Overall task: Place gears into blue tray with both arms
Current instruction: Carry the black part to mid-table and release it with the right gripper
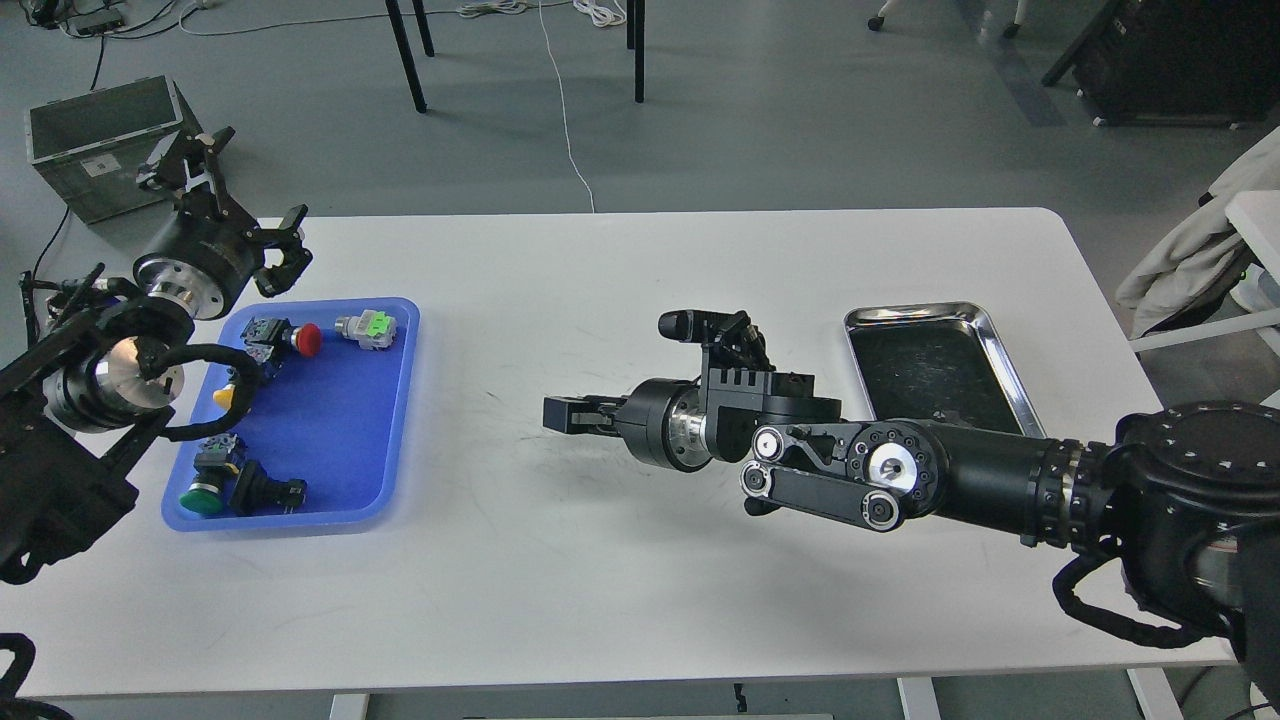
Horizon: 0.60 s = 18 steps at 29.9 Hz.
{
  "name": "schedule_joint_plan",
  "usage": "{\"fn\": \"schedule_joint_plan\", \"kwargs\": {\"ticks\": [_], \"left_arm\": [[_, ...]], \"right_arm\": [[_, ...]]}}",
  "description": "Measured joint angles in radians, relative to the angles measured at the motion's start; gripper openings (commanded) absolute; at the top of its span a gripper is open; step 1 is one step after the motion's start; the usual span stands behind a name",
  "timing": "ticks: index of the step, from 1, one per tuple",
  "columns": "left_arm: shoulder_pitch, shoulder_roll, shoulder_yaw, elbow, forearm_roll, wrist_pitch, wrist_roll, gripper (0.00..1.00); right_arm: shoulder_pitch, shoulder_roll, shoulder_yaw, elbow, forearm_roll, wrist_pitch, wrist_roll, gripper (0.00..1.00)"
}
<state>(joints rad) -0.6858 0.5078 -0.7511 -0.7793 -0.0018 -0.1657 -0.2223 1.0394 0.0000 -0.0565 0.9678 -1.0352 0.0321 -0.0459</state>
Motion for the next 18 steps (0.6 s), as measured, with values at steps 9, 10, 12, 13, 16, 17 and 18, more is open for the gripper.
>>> {"fn": "schedule_joint_plan", "kwargs": {"ticks": [9,10,12,13,16,17,18], "left_arm": [[0.000,-0.002,-0.001,0.000,0.000,0.000,0.000,0.99],[0.000,-0.003,-0.001,0.000,0.000,0.000,0.000,0.99],[0.000,-0.003,-0.001,-0.001,0.000,0.000,0.000,0.99],[0.000,-0.003,-0.001,-0.001,0.000,0.000,0.000,0.99],[0.000,-0.003,-0.002,-0.001,0.000,0.000,0.000,0.99],[0.000,-0.003,-0.002,-0.002,0.000,0.000,0.000,0.99],[0.000,-0.003,-0.002,-0.002,0.000,0.000,0.000,0.99]], "right_arm": [[-0.017,0.000,-0.009,-0.011,-0.028,0.012,-0.009,0.10],[-0.017,0.000,-0.010,-0.012,-0.030,0.013,-0.010,0.13],[-0.018,0.000,-0.010,-0.014,-0.033,0.013,-0.012,0.16],[-0.018,0.000,-0.010,-0.016,-0.035,0.014,-0.014,0.19],[-0.018,0.000,-0.010,-0.024,-0.037,0.014,-0.019,0.25],[-0.018,0.000,-0.010,-0.025,-0.037,0.014,-0.020,0.26],[-0.019,0.000,-0.010,-0.025,-0.037,0.014,-0.020,0.27]]}}
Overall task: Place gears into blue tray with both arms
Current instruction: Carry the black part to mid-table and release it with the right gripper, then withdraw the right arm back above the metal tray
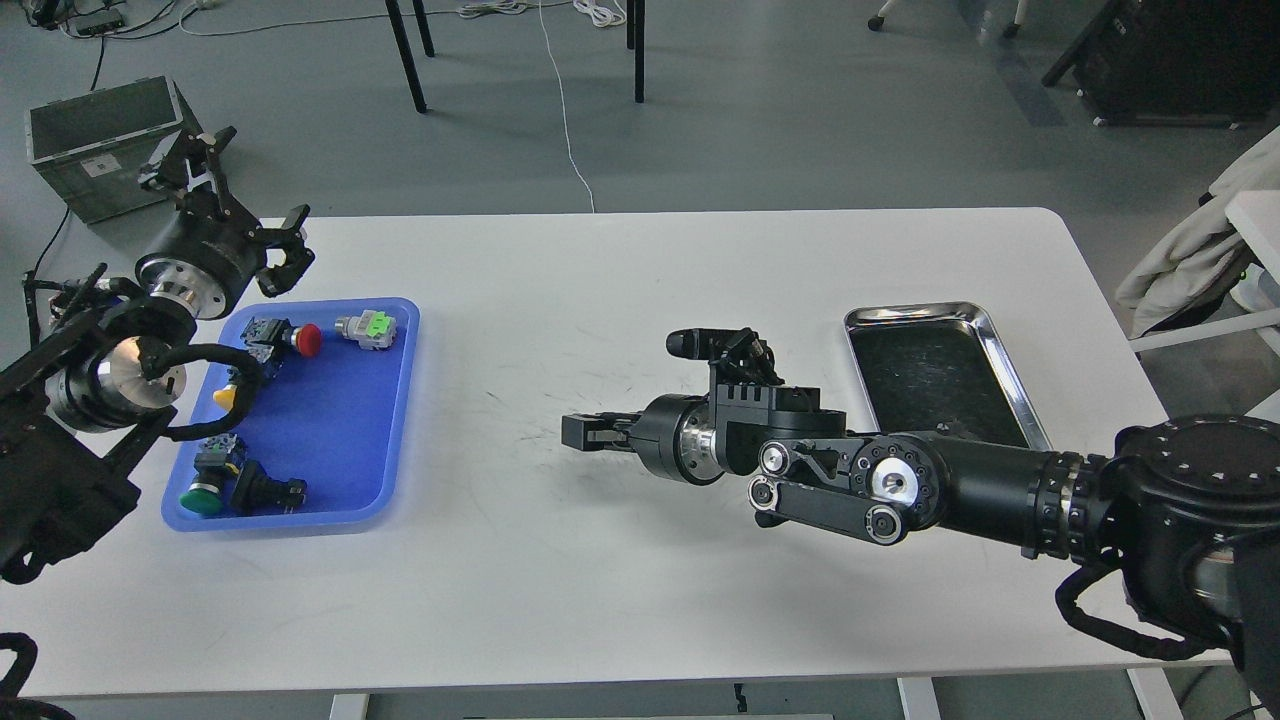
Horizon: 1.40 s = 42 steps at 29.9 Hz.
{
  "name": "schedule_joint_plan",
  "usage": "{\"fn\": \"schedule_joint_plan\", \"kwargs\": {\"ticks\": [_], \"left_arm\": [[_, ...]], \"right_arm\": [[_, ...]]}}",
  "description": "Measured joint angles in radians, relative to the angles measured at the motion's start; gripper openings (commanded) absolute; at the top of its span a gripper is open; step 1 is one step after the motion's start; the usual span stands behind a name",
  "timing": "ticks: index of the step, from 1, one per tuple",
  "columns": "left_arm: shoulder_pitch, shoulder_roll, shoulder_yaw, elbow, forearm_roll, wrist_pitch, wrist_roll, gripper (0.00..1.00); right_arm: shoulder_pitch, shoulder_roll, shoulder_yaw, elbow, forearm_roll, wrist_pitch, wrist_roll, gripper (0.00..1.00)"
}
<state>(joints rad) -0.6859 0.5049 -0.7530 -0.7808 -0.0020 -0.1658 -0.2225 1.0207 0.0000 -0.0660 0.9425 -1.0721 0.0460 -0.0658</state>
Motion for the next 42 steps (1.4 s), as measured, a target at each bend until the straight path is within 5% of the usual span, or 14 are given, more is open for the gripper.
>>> {"fn": "schedule_joint_plan", "kwargs": {"ticks": [14,23,42], "left_arm": [[0.000,0.000,0.001,0.000,0.001,-0.001,0.000,0.99],[0.000,0.000,0.002,0.000,0.001,-0.001,-0.004,0.99],[0.000,0.001,0.005,0.002,0.001,0.000,-0.006,0.99]], "right_arm": [[-0.001,0.000,0.000,-0.004,0.003,0.000,-0.003,0.33],[-0.001,0.000,0.000,-0.014,0.006,0.000,-0.003,0.63],[0.000,0.000,0.005,-0.035,0.011,-0.011,0.003,0.77]]}}
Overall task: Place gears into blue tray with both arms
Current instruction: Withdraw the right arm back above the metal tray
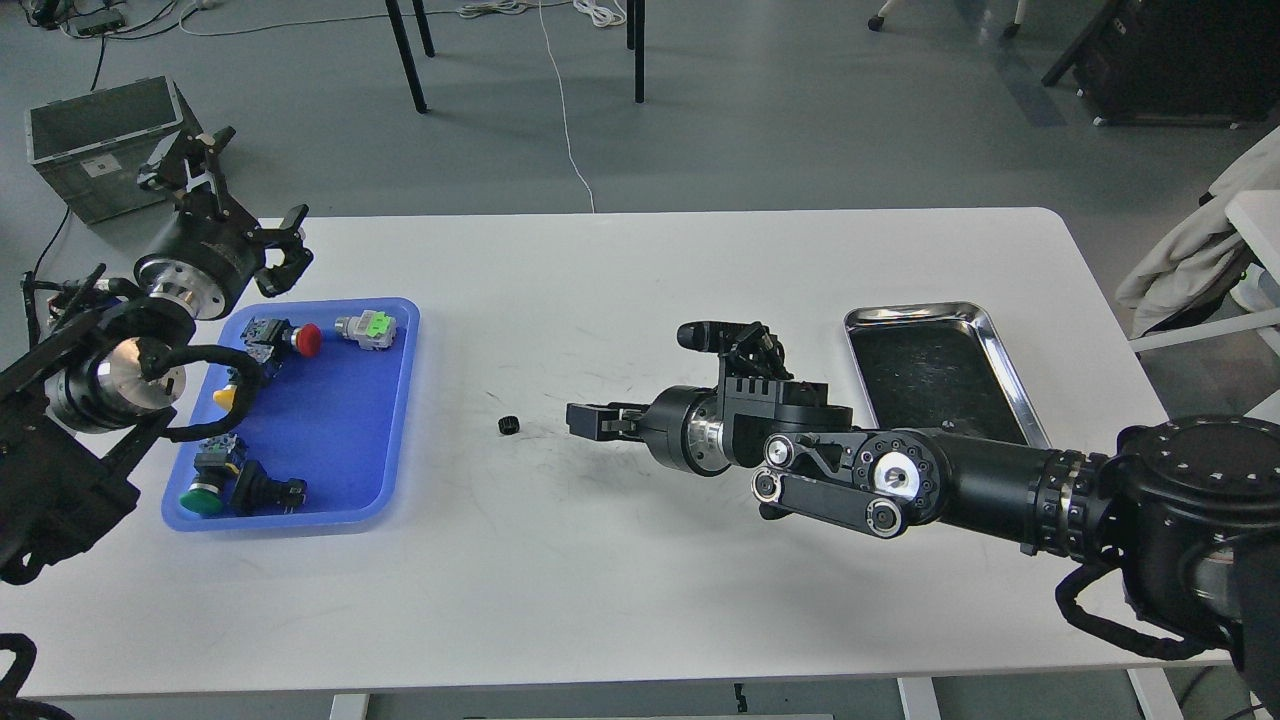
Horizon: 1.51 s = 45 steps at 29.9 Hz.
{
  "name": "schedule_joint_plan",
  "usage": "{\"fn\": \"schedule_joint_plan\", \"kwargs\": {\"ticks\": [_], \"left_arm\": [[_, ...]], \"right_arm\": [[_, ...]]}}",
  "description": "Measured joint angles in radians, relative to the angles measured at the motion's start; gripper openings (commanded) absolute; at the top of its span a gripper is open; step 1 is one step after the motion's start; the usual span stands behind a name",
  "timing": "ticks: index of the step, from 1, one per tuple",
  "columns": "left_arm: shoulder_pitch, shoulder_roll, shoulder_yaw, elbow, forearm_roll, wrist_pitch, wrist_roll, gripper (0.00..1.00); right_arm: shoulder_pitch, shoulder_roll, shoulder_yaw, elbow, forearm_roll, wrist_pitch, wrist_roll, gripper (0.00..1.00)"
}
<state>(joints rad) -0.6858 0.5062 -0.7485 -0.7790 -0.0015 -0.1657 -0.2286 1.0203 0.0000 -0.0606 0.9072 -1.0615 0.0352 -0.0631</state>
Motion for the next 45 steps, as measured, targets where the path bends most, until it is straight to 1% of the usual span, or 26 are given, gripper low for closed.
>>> {"fn": "schedule_joint_plan", "kwargs": {"ticks": [2,3,5,8,11,15,21,26,32,41,45], "left_arm": [[0.000,0.000,0.000,0.001,0.000,0.000,0.000,0.99],[0.000,0.000,0.000,0.001,0.000,0.000,0.000,0.99],[0.000,0.000,0.000,0.001,0.000,0.000,0.000,0.99],[0.000,0.000,0.001,0.002,0.000,0.000,0.000,0.99],[0.000,0.003,0.001,0.003,0.005,0.000,0.000,0.99],[0.000,0.004,0.002,0.003,0.027,0.001,0.000,0.99],[-0.004,0.009,0.002,-0.003,0.038,0.002,0.002,0.99],[-0.016,0.017,0.002,-0.011,0.101,0.004,0.005,0.99],[-0.024,0.049,0.002,-0.054,0.151,0.013,0.016,0.99],[-0.028,0.103,0.013,-0.140,0.218,0.015,0.032,0.99],[-0.028,0.108,0.014,-0.162,0.252,0.022,0.033,0.99]], "right_arm": [[0.001,0.000,0.001,-0.002,0.000,0.000,0.001,0.83],[0.001,0.000,0.002,-0.003,0.000,0.000,0.002,0.85],[0.002,0.000,0.005,-0.004,0.001,0.000,0.002,0.85],[0.004,0.000,0.015,-0.006,0.001,-0.001,0.004,0.92],[0.004,0.000,0.067,-0.028,0.004,-0.002,0.005,0.93],[0.005,0.000,0.188,-0.059,0.020,0.004,0.006,0.94],[0.001,0.000,0.377,-0.060,0.073,0.009,0.009,0.94],[-0.007,-0.014,0.495,-0.055,0.240,0.013,0.013,0.94],[-0.041,-0.135,0.629,-0.052,0.491,0.050,0.027,0.94],[-0.185,-0.301,0.931,-0.045,0.835,0.226,0.026,0.94],[-0.250,-0.354,1.029,-0.044,0.972,0.277,0.023,0.95]]}}
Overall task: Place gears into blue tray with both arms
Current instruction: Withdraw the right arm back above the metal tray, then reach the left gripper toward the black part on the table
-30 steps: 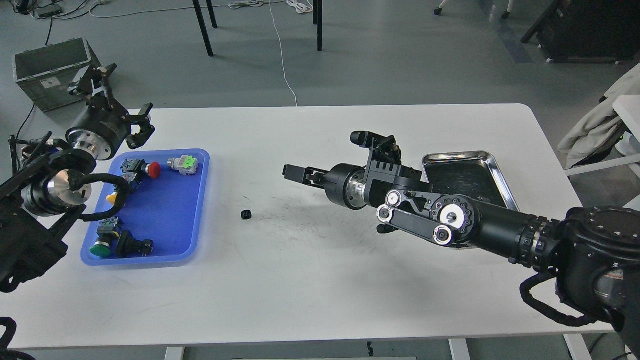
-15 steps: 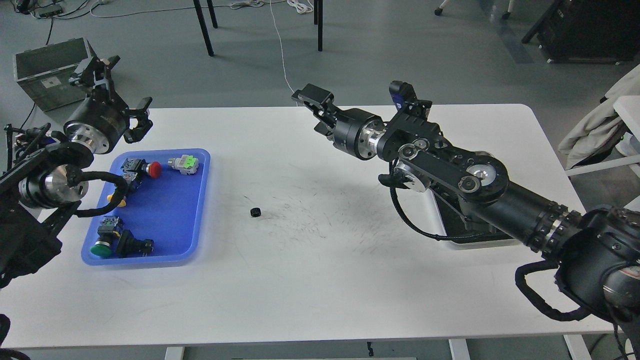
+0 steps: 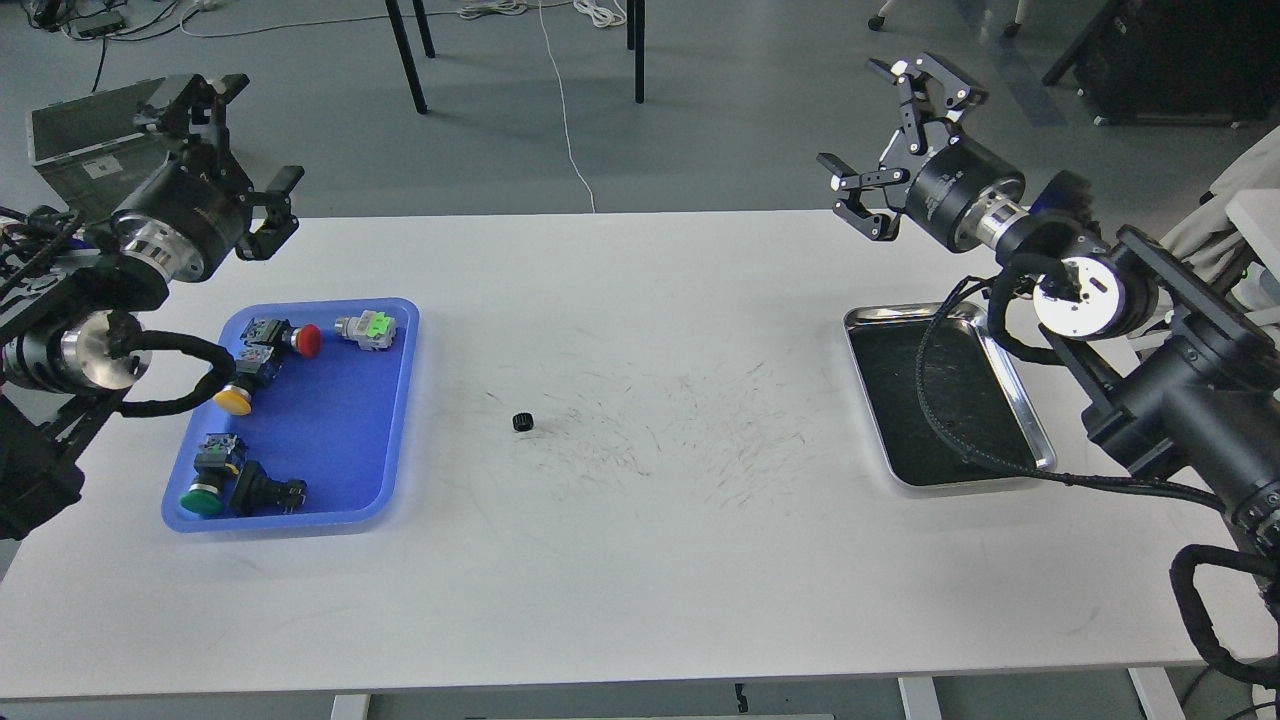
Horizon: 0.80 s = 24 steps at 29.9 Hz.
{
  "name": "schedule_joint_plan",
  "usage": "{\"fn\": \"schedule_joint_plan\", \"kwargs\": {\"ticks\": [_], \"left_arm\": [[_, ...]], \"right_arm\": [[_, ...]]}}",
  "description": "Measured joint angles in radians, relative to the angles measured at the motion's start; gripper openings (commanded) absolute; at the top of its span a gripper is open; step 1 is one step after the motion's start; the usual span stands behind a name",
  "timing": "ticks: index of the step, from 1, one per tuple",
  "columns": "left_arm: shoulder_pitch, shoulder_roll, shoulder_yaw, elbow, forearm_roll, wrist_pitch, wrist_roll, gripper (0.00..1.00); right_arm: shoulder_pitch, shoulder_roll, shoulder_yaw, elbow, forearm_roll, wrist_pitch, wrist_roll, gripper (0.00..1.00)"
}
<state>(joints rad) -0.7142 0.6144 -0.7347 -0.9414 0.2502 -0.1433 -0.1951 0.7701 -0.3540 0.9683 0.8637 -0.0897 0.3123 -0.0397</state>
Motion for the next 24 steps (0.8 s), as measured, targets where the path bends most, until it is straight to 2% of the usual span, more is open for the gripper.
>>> {"fn": "schedule_joint_plan", "kwargs": {"ticks": [6,16,19,24], "left_arm": [[-0.005,-0.002,0.046,-0.013,0.079,0.023,0.000,0.99],[-0.026,-0.016,0.063,-0.025,0.283,0.027,0.000,0.99],[-0.035,-0.003,0.074,-0.071,0.317,0.028,0.005,0.99],[-0.050,0.065,0.103,-0.212,0.499,0.022,0.043,0.99]], "right_arm": [[-0.093,-0.049,0.102,-0.001,0.150,0.027,0.000,0.97],[-0.169,-0.055,0.206,-0.009,0.168,0.028,0.006,0.99],[-0.172,-0.055,0.207,-0.012,0.167,0.026,0.006,0.99],[-0.189,-0.055,0.202,-0.005,0.166,0.029,0.007,0.99]]}}
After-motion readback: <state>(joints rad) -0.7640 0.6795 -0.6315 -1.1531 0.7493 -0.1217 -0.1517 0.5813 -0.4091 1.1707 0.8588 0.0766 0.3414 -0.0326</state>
